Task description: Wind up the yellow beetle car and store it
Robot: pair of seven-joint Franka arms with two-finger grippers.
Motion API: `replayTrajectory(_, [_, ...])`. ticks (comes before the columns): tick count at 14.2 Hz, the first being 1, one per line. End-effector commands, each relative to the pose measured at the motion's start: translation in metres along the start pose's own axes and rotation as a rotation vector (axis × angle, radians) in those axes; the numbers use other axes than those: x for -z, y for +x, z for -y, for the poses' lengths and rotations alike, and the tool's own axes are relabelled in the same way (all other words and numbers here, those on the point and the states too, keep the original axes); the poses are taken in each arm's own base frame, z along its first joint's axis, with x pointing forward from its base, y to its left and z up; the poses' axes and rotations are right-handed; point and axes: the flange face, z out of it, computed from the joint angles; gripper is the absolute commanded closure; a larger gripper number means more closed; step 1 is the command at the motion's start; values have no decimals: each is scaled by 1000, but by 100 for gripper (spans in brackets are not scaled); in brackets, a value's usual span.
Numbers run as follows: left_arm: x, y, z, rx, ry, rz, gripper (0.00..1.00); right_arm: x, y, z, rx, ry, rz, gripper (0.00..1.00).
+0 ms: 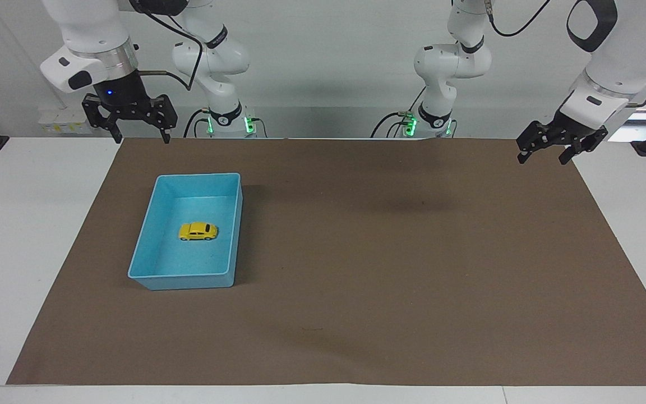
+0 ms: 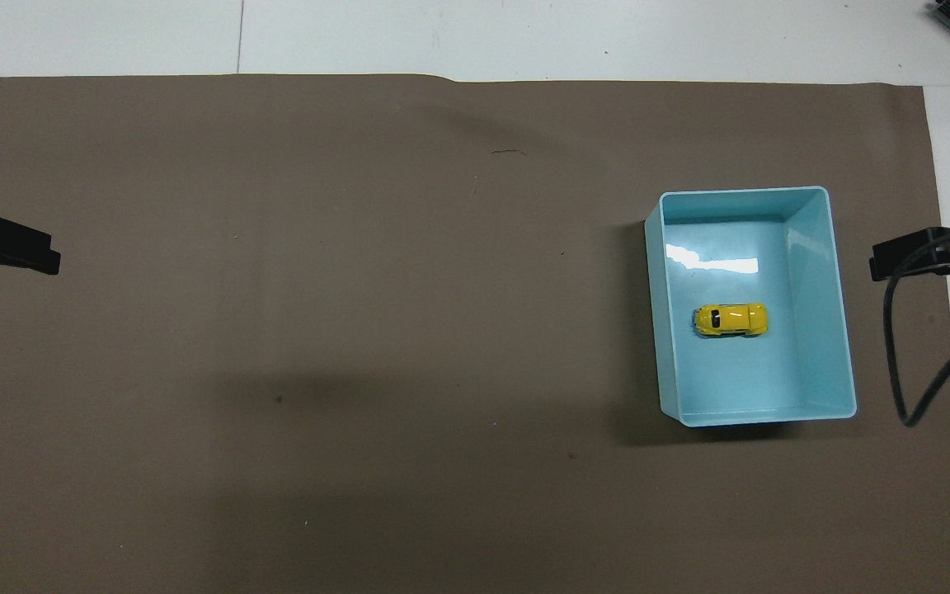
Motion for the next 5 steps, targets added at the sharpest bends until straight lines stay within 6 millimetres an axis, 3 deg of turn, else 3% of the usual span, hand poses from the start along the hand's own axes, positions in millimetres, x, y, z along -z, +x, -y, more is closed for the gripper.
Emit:
replayTrajectory(1, [0, -9, -1, 25, -13, 16, 0, 4, -1, -4, 5, 30, -11, 0])
replayTrajectory(5, [0, -9, 0, 26, -13, 11, 0, 4, -1, -9, 0, 30, -12, 0])
